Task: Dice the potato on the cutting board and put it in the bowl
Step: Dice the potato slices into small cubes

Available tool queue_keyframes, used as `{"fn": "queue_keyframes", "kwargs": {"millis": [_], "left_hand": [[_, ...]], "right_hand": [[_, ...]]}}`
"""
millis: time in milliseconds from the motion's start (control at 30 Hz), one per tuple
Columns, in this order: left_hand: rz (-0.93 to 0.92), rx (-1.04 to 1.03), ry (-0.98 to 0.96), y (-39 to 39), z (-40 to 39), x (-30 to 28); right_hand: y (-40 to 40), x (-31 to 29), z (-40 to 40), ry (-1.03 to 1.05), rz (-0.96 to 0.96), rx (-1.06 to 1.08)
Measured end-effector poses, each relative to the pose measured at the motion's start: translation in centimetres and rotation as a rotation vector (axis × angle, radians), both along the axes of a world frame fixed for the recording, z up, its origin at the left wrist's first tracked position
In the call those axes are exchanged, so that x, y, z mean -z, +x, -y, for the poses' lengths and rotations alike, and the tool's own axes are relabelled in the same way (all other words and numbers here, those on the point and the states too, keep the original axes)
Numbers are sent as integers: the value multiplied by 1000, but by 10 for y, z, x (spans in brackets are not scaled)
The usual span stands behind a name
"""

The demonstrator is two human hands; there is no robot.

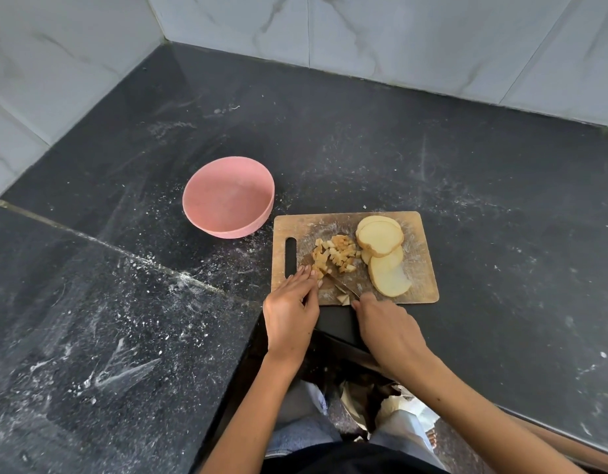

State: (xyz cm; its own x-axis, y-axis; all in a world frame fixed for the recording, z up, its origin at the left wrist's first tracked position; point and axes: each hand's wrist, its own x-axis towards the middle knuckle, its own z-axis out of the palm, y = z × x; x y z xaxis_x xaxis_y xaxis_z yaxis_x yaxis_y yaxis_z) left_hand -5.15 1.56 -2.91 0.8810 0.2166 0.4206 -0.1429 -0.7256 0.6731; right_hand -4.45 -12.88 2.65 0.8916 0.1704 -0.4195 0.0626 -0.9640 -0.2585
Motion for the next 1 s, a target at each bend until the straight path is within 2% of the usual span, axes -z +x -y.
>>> {"fn": "queue_keyframes", "kwargs": {"millis": [200,400,633,833,1000], "left_hand": [[-23,0,-36,1,-2,2],[-40,-6,-79,-1,-3,1],[-25,2,-90,0,-3,3],[-35,13,-103,-1,-4,4],[-43,59,-191,-5,-10,1]], "right_hand": [[12,-10,11,61,43,-34],[14,-21,26,2,113,-64],[12,4,2,363,207,149],[28,13,-16,405,271,239],[36,1,-16,435,326,172]]}}
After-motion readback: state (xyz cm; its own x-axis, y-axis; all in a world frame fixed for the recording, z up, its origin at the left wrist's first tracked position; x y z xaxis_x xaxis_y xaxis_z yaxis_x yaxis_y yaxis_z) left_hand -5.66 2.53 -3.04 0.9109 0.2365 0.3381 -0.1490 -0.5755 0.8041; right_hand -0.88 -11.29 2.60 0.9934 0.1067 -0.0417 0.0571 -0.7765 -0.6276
